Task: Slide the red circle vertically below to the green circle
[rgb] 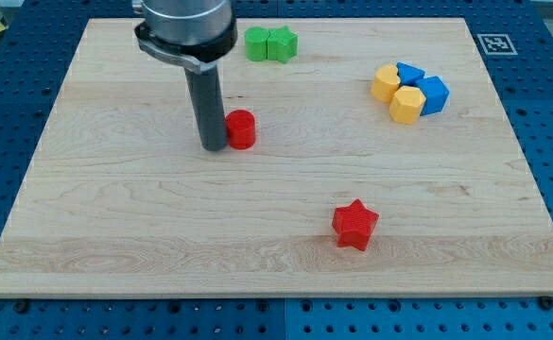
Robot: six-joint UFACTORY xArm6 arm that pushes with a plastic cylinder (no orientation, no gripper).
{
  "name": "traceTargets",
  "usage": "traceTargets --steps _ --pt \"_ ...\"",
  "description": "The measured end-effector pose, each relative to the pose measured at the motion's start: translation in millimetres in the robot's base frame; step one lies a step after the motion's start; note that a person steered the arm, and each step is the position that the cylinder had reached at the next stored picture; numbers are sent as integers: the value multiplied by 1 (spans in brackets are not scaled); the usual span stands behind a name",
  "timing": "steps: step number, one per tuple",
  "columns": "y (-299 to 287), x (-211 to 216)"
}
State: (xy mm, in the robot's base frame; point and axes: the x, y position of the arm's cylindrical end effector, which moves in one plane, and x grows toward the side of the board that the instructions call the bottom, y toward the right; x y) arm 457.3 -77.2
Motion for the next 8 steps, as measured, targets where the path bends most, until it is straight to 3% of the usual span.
traceTargets --steps 1,3,8 --pt "11 23" --pt "24 -21" --pt "21 -21"
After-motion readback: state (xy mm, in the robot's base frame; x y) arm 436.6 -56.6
